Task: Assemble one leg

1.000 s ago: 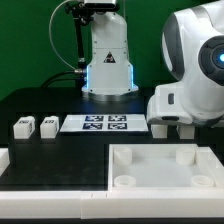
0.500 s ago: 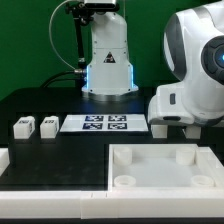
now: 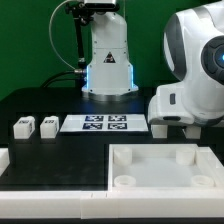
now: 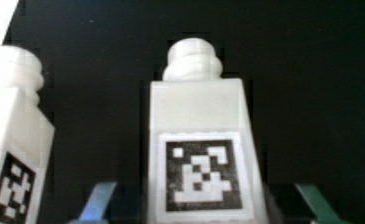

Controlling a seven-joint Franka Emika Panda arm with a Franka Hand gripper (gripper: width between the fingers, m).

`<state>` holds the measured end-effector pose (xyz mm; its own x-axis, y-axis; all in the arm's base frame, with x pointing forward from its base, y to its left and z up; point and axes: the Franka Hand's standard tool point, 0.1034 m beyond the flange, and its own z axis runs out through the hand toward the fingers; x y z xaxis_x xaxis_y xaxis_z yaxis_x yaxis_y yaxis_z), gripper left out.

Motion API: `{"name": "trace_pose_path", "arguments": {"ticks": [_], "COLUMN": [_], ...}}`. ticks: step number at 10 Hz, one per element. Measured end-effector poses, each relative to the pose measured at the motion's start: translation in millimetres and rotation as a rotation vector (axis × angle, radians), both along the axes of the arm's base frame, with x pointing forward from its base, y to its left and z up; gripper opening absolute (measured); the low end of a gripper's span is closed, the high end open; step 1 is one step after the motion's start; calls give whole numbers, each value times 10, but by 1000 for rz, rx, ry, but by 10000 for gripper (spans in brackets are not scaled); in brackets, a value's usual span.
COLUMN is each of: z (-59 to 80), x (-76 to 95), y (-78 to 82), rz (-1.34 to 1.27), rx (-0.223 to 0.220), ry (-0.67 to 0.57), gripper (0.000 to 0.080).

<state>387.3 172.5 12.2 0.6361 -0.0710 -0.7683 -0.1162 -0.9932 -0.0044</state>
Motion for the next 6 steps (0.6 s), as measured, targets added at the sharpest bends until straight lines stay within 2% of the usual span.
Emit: {"name": "trace_pose_path", "arguments": {"ticks": [1, 2, 3, 4, 5, 6], "z": [269, 529, 764, 988, 931, 880], "x": [87, 302, 431, 407, 470, 577], "y": [-82, -181, -277, -319, -289, -251], "rz": [22, 14, 0, 1, -4, -17], "rx": [23, 33, 33, 24, 26, 24], "ry": [51, 35, -14, 16, -30, -152], "gripper": [290, 291, 291, 291, 291, 291]}}
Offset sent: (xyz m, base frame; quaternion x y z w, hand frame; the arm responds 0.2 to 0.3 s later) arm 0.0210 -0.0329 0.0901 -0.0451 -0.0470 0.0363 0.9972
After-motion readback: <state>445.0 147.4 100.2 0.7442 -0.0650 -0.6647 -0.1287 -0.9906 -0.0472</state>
